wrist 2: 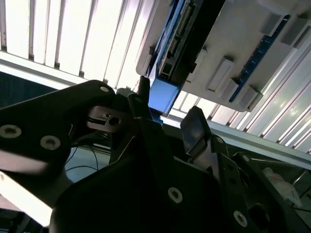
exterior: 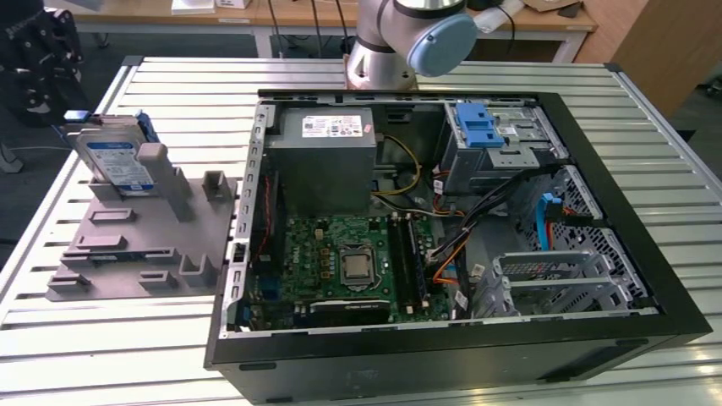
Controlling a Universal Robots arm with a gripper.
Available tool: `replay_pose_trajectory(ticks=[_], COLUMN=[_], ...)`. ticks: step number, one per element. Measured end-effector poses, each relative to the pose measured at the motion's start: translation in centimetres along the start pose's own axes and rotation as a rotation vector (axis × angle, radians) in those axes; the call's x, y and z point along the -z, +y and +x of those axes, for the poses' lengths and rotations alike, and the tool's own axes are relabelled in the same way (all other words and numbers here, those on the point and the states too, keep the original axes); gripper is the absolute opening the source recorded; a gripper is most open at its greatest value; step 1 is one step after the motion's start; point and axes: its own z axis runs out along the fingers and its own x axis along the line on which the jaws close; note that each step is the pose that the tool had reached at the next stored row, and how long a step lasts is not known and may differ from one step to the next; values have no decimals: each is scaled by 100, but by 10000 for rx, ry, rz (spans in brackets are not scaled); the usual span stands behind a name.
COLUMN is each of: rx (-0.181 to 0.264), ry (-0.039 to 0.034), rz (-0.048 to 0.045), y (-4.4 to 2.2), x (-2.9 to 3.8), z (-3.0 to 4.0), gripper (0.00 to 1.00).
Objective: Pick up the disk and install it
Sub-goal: 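Pick up the disk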
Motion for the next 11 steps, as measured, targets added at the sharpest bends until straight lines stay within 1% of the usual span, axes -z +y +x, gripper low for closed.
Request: replay_pose_trajectory(ticks=[1,5,11], rx=[89,736,814], ry=[4,22,15], rz=[-1,2,74], y=[0,0,30], x=[-6,-35,-87], z=[0,0,-2], gripper=[53,53,53])
